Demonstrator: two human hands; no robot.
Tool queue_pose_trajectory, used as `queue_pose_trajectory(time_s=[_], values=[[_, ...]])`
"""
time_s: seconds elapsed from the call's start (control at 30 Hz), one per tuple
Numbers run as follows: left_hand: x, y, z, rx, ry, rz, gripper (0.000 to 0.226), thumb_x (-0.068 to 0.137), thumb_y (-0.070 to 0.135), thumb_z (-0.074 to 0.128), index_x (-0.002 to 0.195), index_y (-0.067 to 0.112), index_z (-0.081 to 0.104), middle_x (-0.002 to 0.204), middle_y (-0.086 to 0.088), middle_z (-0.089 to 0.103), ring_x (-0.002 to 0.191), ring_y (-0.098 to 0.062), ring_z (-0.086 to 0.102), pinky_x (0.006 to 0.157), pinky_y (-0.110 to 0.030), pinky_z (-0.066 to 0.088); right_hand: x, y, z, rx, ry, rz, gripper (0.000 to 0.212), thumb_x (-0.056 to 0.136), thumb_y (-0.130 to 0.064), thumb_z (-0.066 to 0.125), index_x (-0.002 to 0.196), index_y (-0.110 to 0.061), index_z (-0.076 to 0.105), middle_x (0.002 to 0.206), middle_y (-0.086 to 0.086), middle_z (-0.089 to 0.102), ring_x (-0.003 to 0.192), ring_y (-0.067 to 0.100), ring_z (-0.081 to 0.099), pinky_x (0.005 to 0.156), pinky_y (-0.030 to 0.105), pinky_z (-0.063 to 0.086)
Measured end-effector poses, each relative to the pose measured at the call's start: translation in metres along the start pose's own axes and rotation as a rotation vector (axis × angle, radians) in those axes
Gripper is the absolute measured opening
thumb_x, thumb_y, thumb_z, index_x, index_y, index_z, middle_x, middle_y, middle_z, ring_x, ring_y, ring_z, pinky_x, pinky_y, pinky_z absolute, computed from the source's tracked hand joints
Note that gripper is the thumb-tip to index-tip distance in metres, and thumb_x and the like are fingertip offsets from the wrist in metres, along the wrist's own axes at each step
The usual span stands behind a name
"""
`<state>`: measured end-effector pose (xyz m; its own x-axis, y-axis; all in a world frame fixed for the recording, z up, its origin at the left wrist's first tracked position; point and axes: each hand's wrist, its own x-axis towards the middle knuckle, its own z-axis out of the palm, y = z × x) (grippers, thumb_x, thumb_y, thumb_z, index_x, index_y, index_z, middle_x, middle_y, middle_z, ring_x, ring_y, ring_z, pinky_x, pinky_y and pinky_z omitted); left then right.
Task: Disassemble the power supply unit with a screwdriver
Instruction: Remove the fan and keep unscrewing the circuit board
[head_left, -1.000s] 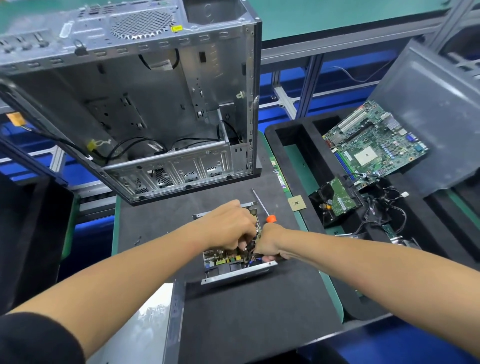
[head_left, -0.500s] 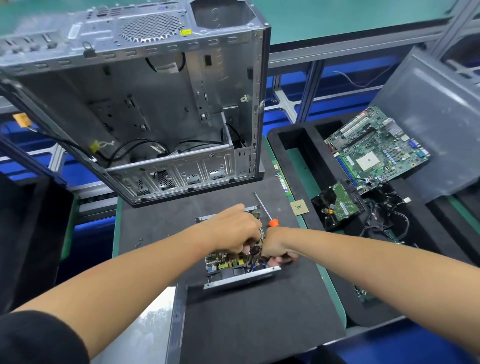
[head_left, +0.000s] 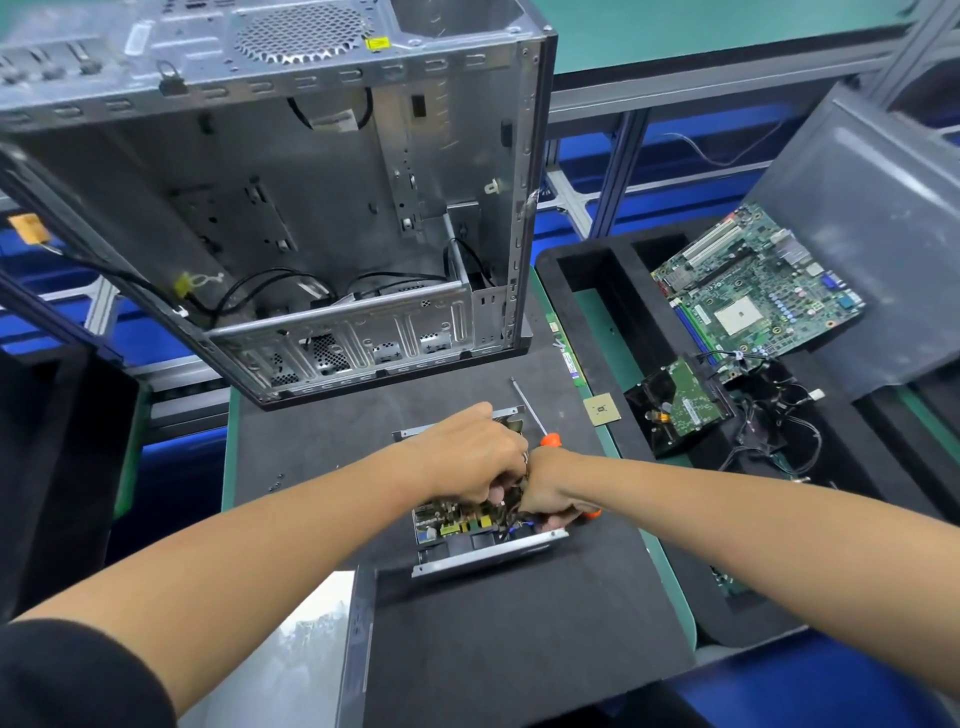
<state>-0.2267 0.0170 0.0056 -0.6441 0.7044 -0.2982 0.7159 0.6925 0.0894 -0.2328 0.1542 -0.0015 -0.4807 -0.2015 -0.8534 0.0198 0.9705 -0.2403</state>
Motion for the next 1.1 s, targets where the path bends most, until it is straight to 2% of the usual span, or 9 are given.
queue_pose_trajectory(time_s=[0.07,0.17,0.3,0.43,0.53,0.73,0.97,1.03,1.1], values=[[0.000,-0.001,0.001,-0.012,0.003,0.004,0.012,0.078,0.020,0.063,0.071,0.025,0.056,0.077,0.011,0.047,0.069,-0.013,0.046,0.066,-0.029,0.013,-0.001,0.001,0.000,-0.056,0.039,-0.005,0.017,0.093,-0.006,0.053,0.077,-0.011,0.047,0.065,0.007,0.055,0.037,0.012,0.048,0.032,0.016,0.038],[0.002,-0.001,-0.002,-0.021,-0.008,0.013,0.017,0.078,0.019,0.063,0.066,0.026,0.052,0.072,0.012,0.041,0.065,-0.011,0.039,0.064,-0.029,0.011,-0.003,-0.004,-0.001,-0.189,0.030,-0.003,0.025,0.095,-0.001,0.041,0.072,-0.009,0.042,0.042,0.002,0.052,0.027,0.010,0.045,0.032,0.019,0.035],[0.001,-0.002,-0.003,-0.030,-0.002,0.020,0.022,0.075,0.017,0.064,0.064,0.028,0.048,0.070,0.012,0.041,0.065,-0.010,0.038,0.062,-0.031,0.010,-0.003,-0.006,-0.003,-0.245,0.007,-0.023,0.025,0.096,-0.001,0.039,0.073,-0.010,0.039,0.057,0.006,0.051,0.043,0.015,0.046,0.040,0.022,0.034],[-0.001,0.000,-0.003,-0.020,0.015,0.021,0.023,0.076,0.020,0.064,0.063,0.028,0.047,0.069,0.012,0.040,0.063,-0.009,0.036,0.062,-0.030,0.009,-0.004,-0.001,-0.004,-0.154,0.013,-0.012,0.012,0.094,-0.007,0.045,0.083,-0.007,0.043,0.043,0.002,0.052,0.031,0.013,0.043,0.037,0.017,0.032],[-0.001,-0.001,-0.003,-0.035,0.018,0.013,0.015,0.075,0.020,0.065,0.066,0.027,0.056,0.069,0.013,0.041,0.064,-0.008,0.036,0.062,-0.031,0.009,-0.003,0.001,-0.003,-0.100,0.003,0.002,0.007,0.094,-0.010,0.047,0.089,-0.007,0.045,0.042,0.001,0.053,0.031,0.012,0.042,0.037,0.015,0.030],[-0.001,-0.001,-0.002,-0.027,0.018,0.011,0.004,0.076,0.021,0.065,0.073,0.023,0.065,0.071,0.013,0.041,0.066,-0.008,0.036,0.062,-0.031,0.008,-0.002,0.007,-0.001,0.087,0.026,0.013,0.020,0.091,-0.010,0.052,0.079,-0.010,0.036,0.044,0.004,0.056,0.024,0.009,0.041,0.036,0.009,0.028],[0.001,0.001,-0.005,-0.008,0.002,-0.010,0.014,0.077,0.022,0.066,0.066,0.025,0.057,0.070,0.012,0.041,0.067,-0.012,0.043,0.063,-0.029,0.009,0.005,0.009,0.002,0.215,0.012,0.012,0.010,0.087,-0.012,0.053,0.090,-0.005,0.046,0.035,0.002,0.054,0.039,0.014,0.041,0.049,0.025,0.033],[0.002,0.001,-0.006,0.008,-0.003,-0.012,0.017,0.078,0.023,0.065,0.065,0.026,0.054,0.071,0.012,0.042,0.069,-0.013,0.046,0.064,-0.029,0.011,0.005,0.010,0.001,0.233,0.000,0.018,0.008,0.088,-0.011,0.051,0.089,-0.004,0.047,0.035,0.001,0.054,0.037,0.012,0.037,0.046,0.023,0.031],[0.001,0.001,-0.005,-0.001,0.000,-0.015,0.018,0.078,0.024,0.067,0.065,0.026,0.054,0.072,0.012,0.043,0.069,-0.013,0.046,0.064,-0.029,0.010,0.003,0.011,0.000,0.262,-0.033,0.038,0.012,0.089,-0.005,0.050,0.077,-0.004,0.052,0.034,0.001,0.053,0.028,0.009,0.036,0.036,0.016,0.029]])
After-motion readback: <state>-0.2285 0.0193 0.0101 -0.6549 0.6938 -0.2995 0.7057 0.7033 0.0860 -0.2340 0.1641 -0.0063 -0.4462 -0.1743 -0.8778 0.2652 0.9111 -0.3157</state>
